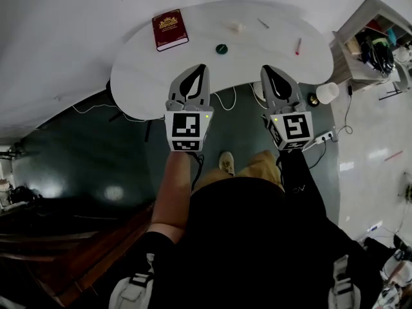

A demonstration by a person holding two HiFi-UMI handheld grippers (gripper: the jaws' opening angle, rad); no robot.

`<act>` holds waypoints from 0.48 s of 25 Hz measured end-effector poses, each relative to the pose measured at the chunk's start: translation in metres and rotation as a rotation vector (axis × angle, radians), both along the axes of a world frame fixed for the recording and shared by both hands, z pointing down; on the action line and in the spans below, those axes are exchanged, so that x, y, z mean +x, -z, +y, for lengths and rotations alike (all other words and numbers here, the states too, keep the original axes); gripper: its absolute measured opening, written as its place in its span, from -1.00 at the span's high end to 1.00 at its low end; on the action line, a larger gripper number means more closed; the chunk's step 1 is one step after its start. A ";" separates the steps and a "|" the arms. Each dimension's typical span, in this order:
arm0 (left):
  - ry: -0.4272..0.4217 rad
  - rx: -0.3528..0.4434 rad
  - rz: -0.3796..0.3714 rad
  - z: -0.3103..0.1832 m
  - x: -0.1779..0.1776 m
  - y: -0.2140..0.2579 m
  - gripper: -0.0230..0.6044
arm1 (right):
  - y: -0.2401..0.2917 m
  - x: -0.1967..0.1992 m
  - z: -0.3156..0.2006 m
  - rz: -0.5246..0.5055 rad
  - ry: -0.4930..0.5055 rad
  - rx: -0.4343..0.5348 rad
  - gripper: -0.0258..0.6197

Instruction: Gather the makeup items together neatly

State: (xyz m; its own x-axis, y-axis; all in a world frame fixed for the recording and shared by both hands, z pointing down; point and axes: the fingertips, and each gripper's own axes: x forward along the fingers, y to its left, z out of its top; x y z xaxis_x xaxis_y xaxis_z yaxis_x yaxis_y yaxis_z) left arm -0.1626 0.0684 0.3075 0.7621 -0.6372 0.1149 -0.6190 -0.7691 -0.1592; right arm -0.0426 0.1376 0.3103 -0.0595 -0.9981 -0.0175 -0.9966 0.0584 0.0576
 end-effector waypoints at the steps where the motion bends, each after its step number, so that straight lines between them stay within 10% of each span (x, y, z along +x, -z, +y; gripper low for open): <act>1: -0.003 -0.005 0.000 -0.006 0.003 -0.001 0.90 | -0.003 0.004 -0.005 0.004 -0.005 -0.008 0.91; 12: 0.011 -0.017 -0.031 -0.080 0.076 -0.019 0.90 | -0.013 0.069 -0.091 -0.011 0.049 -0.019 0.91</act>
